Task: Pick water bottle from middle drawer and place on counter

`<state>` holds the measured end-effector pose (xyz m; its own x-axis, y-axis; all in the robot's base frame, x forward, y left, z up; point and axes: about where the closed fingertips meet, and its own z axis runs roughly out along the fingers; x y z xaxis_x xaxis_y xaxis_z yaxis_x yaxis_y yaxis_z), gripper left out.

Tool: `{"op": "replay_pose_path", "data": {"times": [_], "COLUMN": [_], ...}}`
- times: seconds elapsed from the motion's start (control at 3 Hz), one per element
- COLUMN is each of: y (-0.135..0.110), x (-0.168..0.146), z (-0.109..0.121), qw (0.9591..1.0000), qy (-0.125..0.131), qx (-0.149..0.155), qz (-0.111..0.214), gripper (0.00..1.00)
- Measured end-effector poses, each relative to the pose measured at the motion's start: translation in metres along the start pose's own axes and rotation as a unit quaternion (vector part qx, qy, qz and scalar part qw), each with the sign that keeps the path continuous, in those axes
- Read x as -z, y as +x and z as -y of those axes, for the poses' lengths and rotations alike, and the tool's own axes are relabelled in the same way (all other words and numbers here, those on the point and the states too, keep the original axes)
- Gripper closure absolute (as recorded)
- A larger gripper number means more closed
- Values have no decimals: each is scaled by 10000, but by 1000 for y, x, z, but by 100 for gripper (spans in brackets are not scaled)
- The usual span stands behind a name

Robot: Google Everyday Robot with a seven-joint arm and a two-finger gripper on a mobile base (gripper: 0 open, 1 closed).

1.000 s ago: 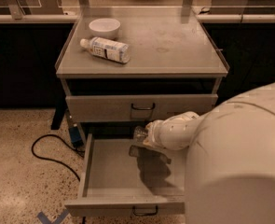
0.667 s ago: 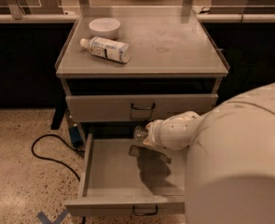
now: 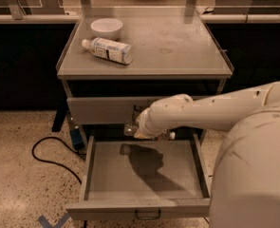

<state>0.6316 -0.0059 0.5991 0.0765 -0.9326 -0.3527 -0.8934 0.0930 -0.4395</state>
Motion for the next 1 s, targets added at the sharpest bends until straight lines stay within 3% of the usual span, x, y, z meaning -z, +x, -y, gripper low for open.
{"op": "replay_pose_path", "data": {"times": [0.33, 0.67, 1.0], "y": [-16, -16, -26], "x": [10, 10, 44], "z": [26, 26, 32], "qw": [9995, 9995, 9988], "qy": [1, 1, -52], "qx": [313, 313, 446], "qz": [26, 26, -183], "gripper": [100, 100, 100]}}
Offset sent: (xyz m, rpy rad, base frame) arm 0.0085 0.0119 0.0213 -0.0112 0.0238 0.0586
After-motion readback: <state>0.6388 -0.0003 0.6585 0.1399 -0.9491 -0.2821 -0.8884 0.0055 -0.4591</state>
